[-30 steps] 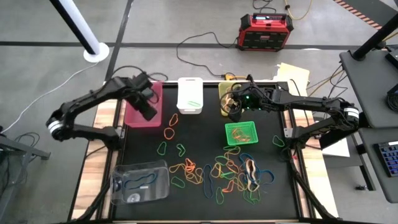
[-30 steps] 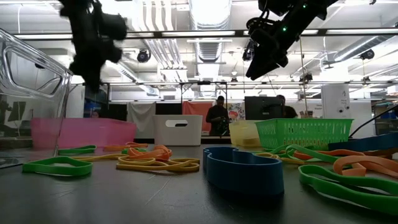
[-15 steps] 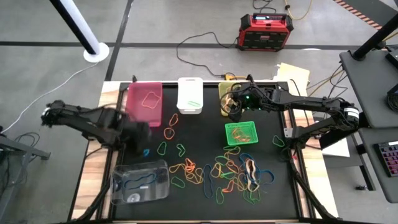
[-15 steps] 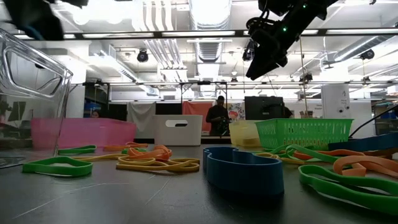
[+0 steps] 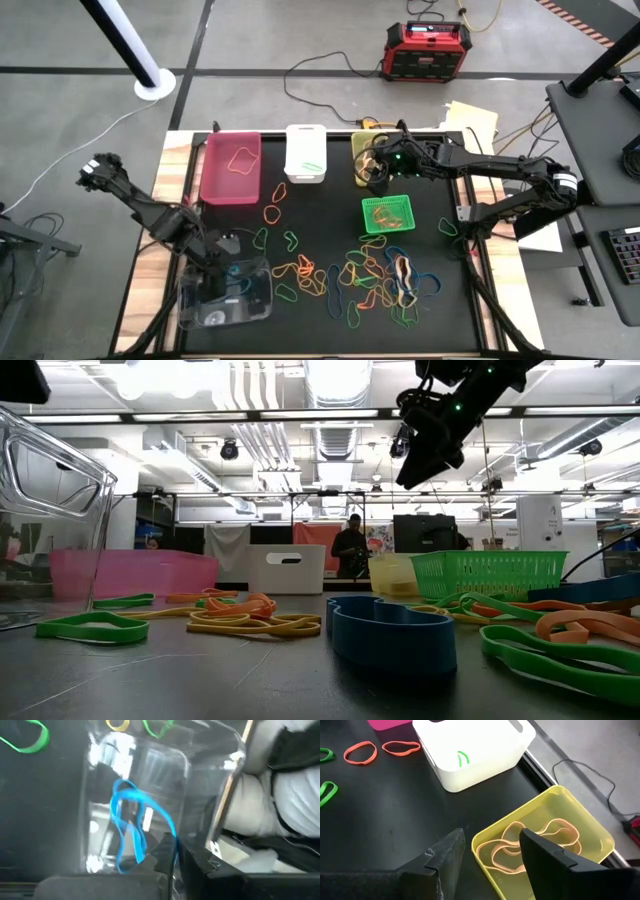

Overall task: Sort rubber bands into baskets
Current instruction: Put the blue rubber band from the pink bin into the transparent bin, then put the yellow rubber band into the pink bin

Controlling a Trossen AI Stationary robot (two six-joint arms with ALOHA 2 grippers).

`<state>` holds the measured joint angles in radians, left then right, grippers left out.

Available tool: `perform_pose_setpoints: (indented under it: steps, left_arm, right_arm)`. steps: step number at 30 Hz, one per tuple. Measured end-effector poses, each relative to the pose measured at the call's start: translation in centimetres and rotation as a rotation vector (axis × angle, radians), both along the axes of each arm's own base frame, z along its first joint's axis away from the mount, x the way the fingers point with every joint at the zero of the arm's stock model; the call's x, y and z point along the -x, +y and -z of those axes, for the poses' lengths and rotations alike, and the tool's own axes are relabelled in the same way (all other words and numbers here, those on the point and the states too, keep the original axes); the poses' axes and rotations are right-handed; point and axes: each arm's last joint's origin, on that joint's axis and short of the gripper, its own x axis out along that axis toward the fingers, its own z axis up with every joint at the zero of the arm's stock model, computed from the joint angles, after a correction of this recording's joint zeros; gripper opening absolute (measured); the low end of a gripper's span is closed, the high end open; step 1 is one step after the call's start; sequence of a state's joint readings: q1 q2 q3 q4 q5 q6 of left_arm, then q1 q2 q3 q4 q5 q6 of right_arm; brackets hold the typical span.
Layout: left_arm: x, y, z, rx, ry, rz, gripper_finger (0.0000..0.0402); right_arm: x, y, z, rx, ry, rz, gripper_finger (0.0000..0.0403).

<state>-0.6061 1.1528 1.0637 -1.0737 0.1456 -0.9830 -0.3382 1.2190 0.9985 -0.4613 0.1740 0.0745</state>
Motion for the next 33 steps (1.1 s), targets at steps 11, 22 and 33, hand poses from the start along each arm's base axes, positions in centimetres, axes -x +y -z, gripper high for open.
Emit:
perform_pose_setpoints:
  steps: [11, 22, 33]
  left_arm:
    - [-0.7, 0.0, 0.7, -0.150, -0.064, 0.068, 0.0107]
    - [-2.9, 3.2, -2.0, -0.722, -0.398, 0.242, 0.0110]
    - [-4.0, 9.9, -1.1, -0.751, -0.492, 0.271, 0.0077]
  right_arm:
    - [0.0, 0.8, 0.3, -0.051, 0.013, -0.018, 0.0187]
    - [-4.5, 6.0, 0.0, 0.049, -0.190, -0.274, 0.0187]
    - [-9.7, 10.3, 3.9, -0.013, -0.181, -0.375, 0.0187]
